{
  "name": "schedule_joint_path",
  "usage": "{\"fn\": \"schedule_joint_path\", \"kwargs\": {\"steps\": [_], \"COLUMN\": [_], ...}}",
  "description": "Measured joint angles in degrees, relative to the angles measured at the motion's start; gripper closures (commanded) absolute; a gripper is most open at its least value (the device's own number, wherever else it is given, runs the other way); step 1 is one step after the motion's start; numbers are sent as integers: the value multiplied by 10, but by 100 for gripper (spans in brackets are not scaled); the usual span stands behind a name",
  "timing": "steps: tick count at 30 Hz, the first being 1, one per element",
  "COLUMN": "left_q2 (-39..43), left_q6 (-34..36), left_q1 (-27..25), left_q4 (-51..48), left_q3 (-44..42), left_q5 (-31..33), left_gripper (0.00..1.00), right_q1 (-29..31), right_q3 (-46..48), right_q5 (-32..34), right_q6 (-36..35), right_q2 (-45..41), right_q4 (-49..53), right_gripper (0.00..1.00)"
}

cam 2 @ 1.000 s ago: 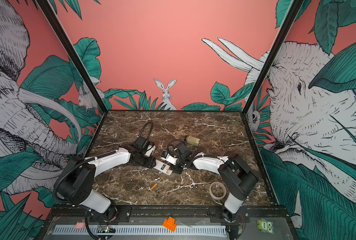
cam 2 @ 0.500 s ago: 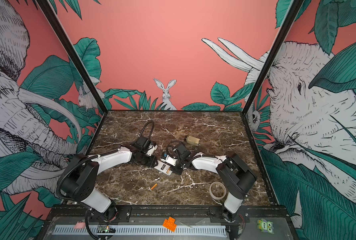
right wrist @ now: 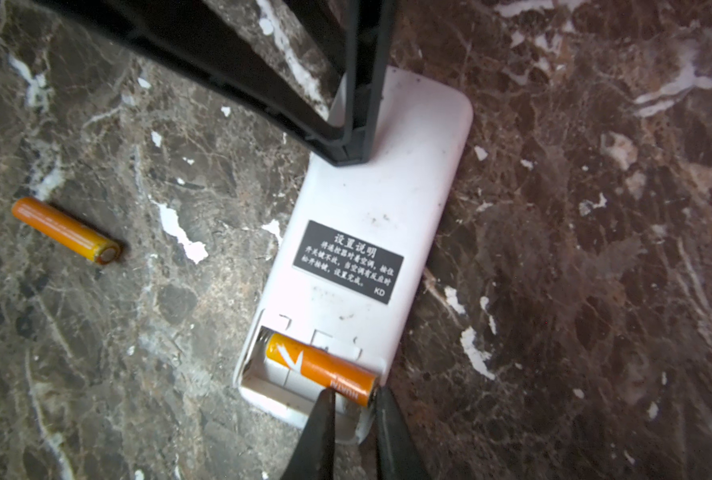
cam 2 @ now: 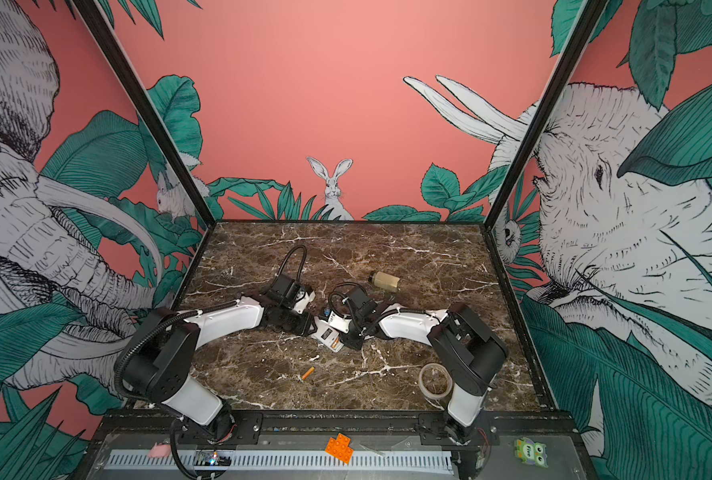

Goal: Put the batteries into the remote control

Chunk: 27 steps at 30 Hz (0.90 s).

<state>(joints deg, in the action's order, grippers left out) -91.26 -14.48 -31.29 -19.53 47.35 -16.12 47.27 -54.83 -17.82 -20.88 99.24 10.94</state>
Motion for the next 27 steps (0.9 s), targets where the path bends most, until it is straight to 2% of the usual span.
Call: {"fn": "schedule_joint_path", "kwargs": {"steps": [27], "left_q2": [4], "left_q6": [-10], "left_q1": [3], "left_q4": [15], "left_q3": [-7], "left_q5": [-7], "left_gripper": [56], "right_q1": [28], "right_q3": [-22], "right_q5": [64], "right_q6": [-40], "right_q2": [9], "right_q4": [36], "right_gripper": [88]}}
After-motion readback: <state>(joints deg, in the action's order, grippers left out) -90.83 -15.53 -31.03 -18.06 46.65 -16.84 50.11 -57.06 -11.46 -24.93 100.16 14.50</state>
